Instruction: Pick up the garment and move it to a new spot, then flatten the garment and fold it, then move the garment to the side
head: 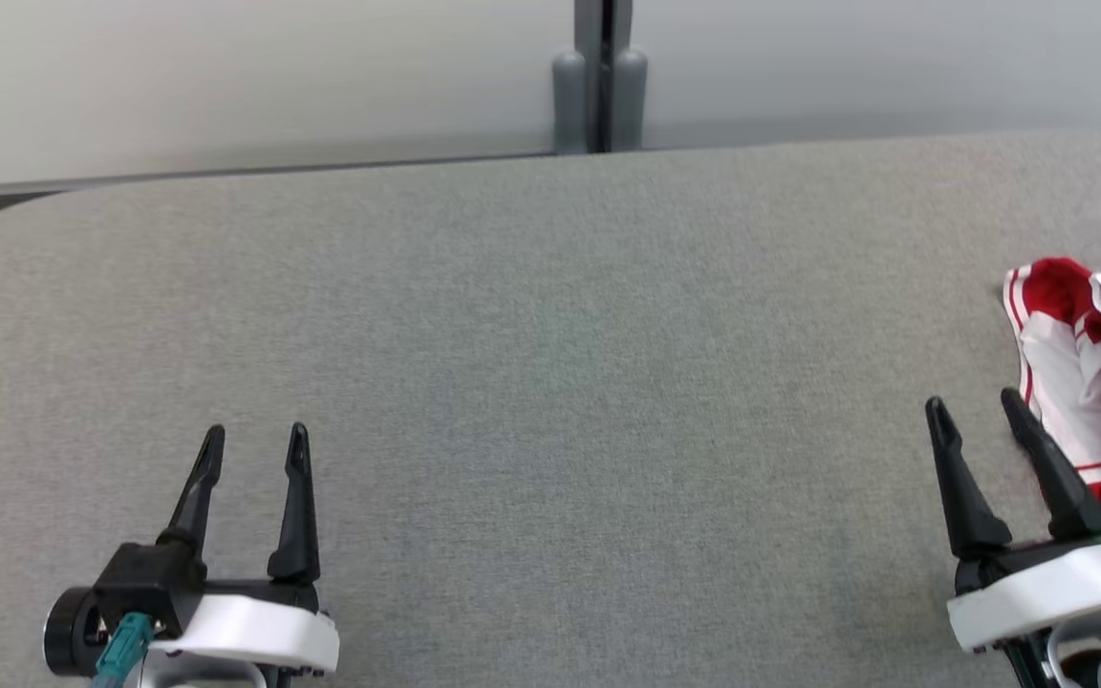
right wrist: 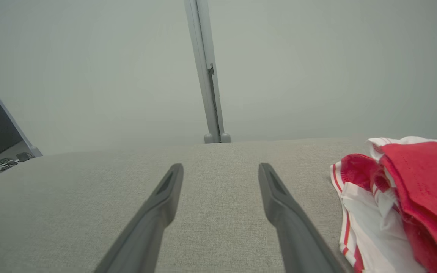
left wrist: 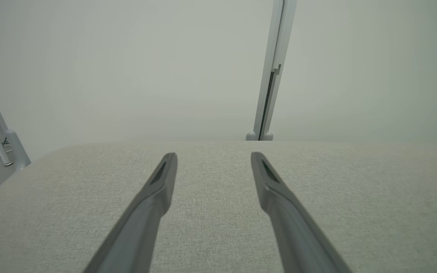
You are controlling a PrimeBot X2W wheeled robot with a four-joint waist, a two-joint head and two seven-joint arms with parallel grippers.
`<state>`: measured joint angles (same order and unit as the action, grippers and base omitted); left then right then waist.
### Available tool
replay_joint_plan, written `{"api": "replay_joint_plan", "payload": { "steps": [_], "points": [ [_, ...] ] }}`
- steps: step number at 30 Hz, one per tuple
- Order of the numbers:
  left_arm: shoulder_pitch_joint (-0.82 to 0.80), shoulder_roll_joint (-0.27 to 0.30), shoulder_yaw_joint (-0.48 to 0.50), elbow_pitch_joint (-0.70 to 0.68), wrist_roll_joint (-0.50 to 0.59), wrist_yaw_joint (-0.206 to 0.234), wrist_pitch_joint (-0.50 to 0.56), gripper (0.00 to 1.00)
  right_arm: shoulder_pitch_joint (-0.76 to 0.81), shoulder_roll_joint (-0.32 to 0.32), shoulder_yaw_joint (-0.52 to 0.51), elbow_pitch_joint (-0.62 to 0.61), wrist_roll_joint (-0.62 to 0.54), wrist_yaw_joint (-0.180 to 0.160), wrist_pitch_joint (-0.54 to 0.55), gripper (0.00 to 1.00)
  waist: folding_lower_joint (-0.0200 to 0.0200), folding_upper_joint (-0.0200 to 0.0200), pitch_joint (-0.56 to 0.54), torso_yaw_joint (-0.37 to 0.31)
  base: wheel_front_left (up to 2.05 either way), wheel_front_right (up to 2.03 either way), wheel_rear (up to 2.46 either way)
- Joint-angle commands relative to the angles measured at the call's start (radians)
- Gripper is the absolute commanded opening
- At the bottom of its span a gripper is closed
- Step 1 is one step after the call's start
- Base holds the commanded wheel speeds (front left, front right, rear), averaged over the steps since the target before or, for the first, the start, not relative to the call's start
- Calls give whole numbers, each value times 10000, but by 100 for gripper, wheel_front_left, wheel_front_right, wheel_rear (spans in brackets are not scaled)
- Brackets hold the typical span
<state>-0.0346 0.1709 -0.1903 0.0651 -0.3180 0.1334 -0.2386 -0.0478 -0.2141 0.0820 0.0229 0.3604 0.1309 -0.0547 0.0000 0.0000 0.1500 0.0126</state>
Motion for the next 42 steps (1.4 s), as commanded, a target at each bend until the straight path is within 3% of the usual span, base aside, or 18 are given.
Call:
{"api": "replay_joint_plan", "payload": {
  "steps": [1, 15, 42],
  "points": [
    [196, 59, 34, 39, -70, 9, -53, 100, 313, -106, -33, -115, -96, -4, 170, 100, 0, 0, -527, 350, 0, 0, 0],
    [1499, 272, -99, 34, -176, 159, 180, 100, 1942, -108, -470, -1003, -308, -2, 1108, 100, 0, 0, -1935, 260, 0, 0, 0],
    [1414, 514, -245, 473, -276, 232, 347, 100, 2366, 211, -667, -1437, -427, -2, 1341, 100, 0, 0, -2146, 156, 0, 0, 0]
  ]
}}
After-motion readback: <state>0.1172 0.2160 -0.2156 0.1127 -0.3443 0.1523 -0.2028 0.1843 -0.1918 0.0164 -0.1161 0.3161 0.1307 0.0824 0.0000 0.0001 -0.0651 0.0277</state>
